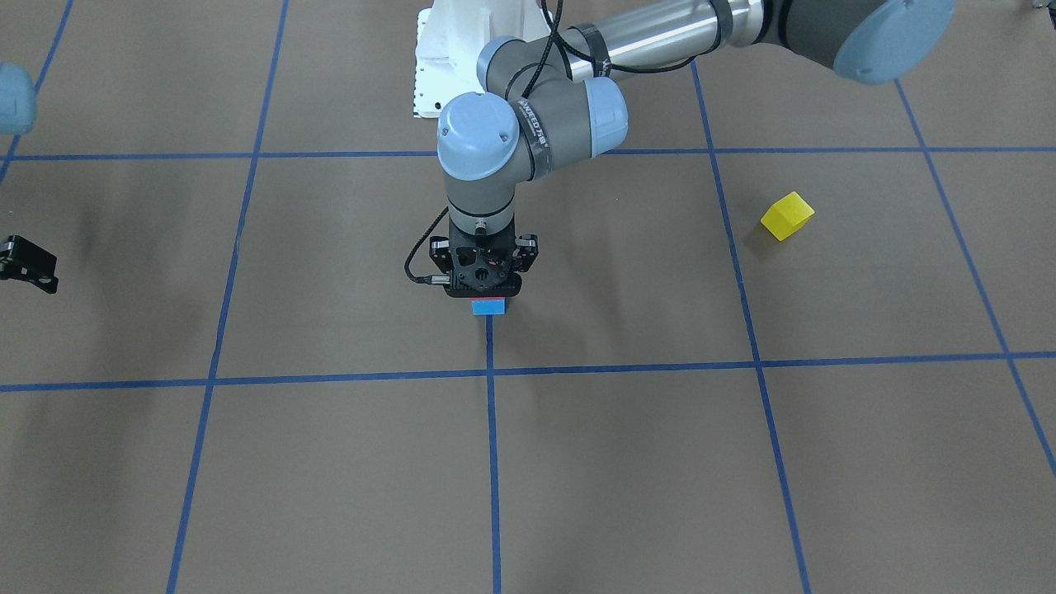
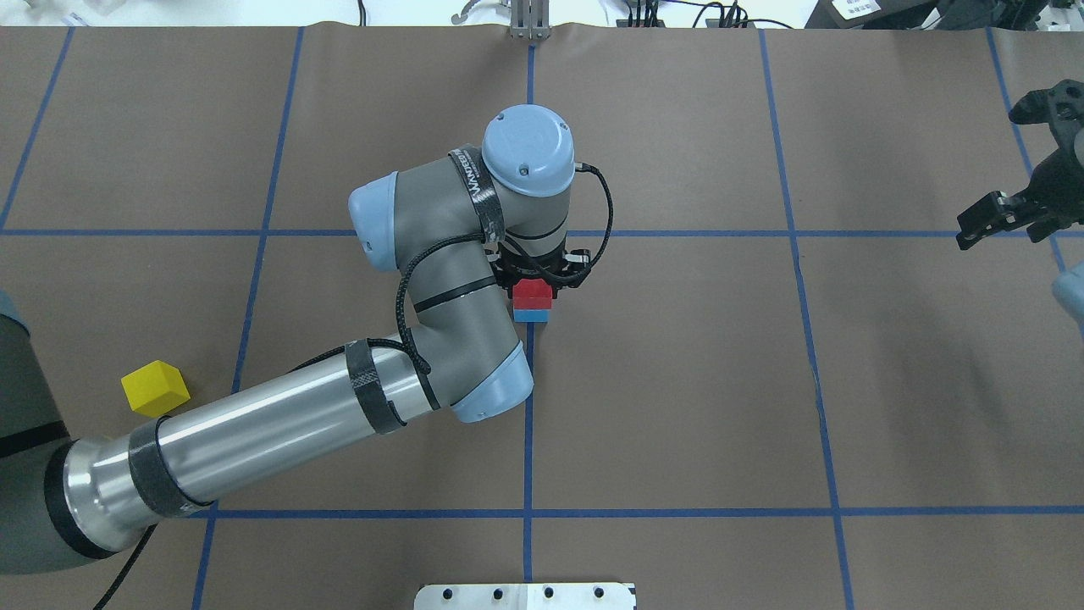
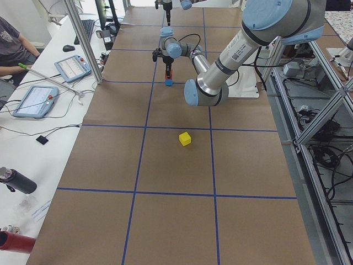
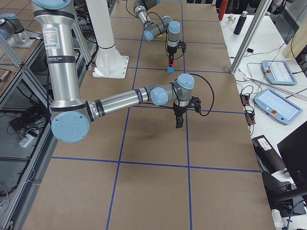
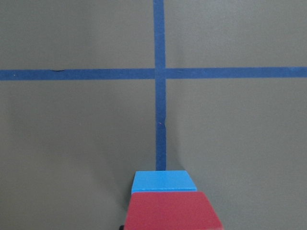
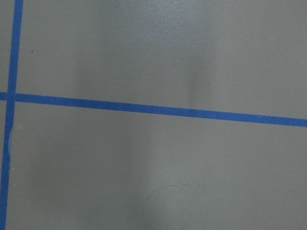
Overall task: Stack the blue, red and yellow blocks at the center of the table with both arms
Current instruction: 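Lower the red cube onto the blue cube and hold it there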
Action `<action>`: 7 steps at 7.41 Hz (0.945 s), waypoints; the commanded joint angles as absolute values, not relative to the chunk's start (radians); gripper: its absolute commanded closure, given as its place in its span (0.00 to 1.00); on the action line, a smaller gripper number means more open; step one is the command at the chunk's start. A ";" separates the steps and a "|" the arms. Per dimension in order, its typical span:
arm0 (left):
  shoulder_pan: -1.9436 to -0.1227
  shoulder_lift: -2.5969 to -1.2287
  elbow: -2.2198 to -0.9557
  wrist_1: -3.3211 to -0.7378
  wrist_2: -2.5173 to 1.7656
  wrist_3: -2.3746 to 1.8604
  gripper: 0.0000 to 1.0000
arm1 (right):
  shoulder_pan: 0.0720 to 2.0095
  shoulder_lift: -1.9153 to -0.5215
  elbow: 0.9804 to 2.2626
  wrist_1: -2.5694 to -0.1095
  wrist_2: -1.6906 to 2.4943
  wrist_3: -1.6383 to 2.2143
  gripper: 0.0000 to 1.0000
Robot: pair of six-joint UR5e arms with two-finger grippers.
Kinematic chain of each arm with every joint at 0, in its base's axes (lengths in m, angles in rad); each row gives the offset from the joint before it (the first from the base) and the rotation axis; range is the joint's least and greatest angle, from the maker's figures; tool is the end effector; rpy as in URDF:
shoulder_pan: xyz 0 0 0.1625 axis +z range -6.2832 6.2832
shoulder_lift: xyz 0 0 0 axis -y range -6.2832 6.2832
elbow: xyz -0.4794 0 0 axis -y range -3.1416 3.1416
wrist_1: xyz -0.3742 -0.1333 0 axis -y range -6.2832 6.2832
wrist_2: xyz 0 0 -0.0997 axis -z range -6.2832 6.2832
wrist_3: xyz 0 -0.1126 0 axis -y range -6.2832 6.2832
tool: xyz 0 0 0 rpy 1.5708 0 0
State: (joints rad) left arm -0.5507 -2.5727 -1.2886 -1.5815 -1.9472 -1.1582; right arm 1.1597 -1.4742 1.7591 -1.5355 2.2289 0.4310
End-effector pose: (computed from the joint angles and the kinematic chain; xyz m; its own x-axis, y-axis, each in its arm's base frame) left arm 0.6587 -0.5123 0.1856 0.6928 0.0122 -0.7210 -0.0002 0.9999 0.0167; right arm -0.1519 -0.5098 0.5877 0.7475 -0.0841 0.6589 0.0738 0.9963 0.0434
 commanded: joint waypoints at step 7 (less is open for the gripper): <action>-0.551 -2.572 -1.287 -1.583 -1.945 -1.158 0.42 | 1.160 -1.474 1.759 -1.536 2.229 0.431 0.00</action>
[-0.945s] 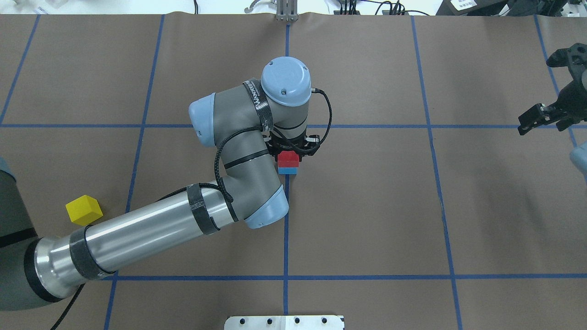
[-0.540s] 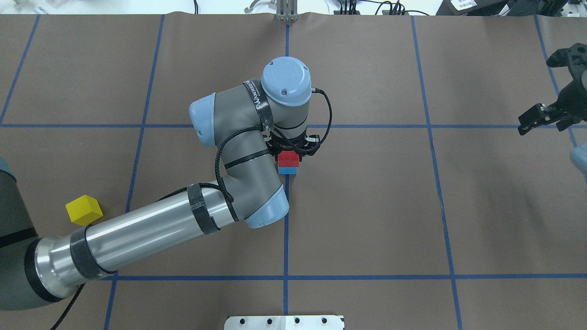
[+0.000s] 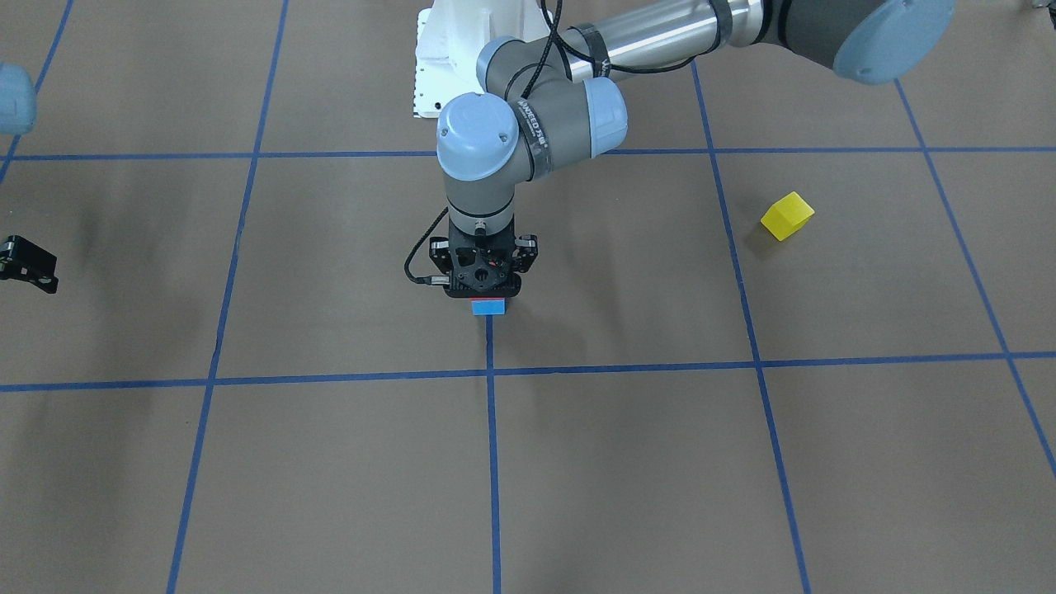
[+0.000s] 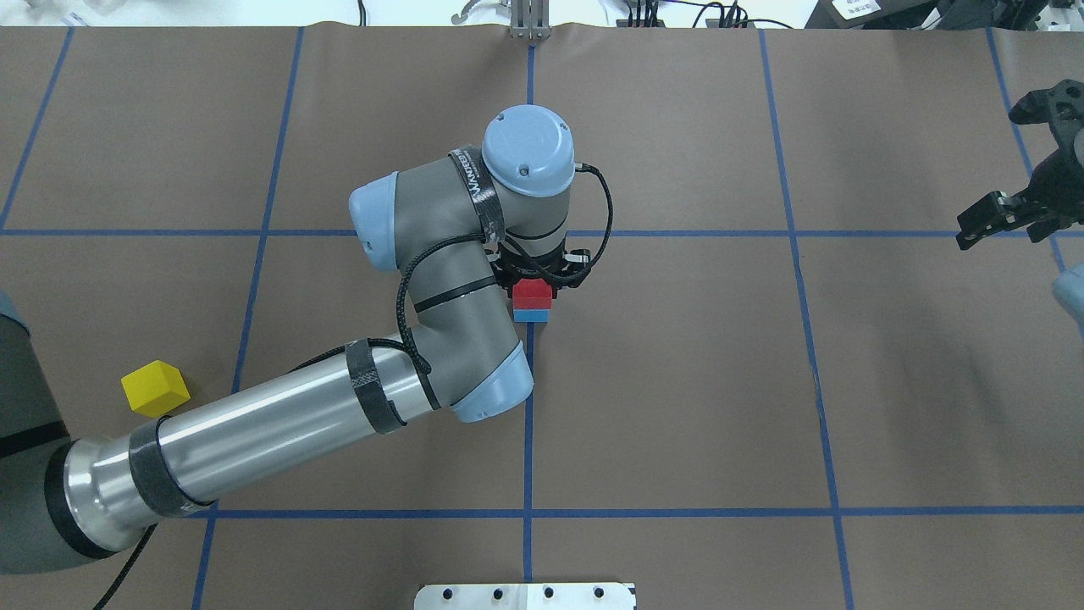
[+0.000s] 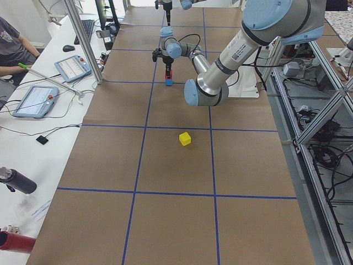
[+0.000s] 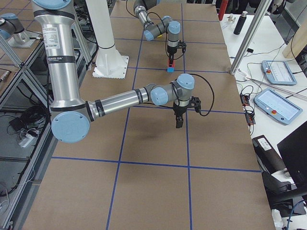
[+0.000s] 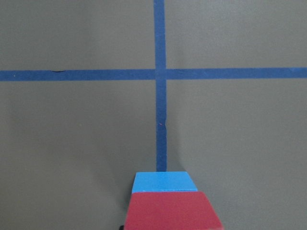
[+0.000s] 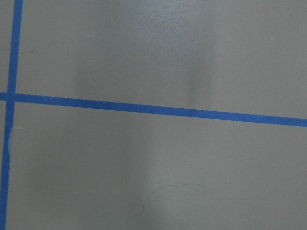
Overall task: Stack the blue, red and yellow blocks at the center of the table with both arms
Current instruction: 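Lower the red cube onto the blue cube and hold it there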
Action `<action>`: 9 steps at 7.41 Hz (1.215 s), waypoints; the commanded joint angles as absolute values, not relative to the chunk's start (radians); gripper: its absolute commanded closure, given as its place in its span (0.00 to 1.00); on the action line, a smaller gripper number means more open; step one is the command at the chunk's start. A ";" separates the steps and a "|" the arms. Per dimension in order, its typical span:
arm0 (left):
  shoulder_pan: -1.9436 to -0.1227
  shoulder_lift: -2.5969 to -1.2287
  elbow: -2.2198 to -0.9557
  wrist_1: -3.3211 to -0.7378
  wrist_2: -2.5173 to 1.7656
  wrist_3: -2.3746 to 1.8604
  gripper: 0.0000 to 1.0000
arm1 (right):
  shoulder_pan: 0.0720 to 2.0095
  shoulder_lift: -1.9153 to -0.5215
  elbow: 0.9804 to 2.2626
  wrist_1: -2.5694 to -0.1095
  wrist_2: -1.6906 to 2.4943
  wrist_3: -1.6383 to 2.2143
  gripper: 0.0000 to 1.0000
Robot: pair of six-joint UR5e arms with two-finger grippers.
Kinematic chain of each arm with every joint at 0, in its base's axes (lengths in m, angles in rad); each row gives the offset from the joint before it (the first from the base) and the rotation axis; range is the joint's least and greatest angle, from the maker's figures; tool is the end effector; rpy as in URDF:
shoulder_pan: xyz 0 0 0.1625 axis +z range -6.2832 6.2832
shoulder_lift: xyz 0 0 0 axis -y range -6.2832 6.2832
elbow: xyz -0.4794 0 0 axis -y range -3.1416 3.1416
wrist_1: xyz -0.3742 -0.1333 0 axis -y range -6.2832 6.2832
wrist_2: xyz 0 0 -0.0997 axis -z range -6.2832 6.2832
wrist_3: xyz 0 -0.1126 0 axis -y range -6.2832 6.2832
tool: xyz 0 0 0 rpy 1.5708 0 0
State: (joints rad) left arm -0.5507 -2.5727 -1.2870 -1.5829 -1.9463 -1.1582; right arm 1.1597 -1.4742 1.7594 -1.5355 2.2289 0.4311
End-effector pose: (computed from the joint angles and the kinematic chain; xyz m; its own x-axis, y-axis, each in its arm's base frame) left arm 0.6590 -0.5126 0.1861 0.6932 0.0121 -0.7206 0.0004 0.9999 0.0172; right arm -0.1519 -0.5098 0.5875 0.7474 -0.0841 0.6590 0.0737 0.9963 0.0437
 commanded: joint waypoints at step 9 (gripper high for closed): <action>-0.580 -2.519 -1.452 -1.505 -1.945 -1.140 0.01 | 1.160 -1.473 1.749 -1.536 2.226 0.430 0.00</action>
State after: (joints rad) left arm -0.5606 -2.5588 -1.3491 -1.5609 -1.9376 -1.1463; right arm 1.1597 -1.4732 1.7525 -1.5355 2.2270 0.4301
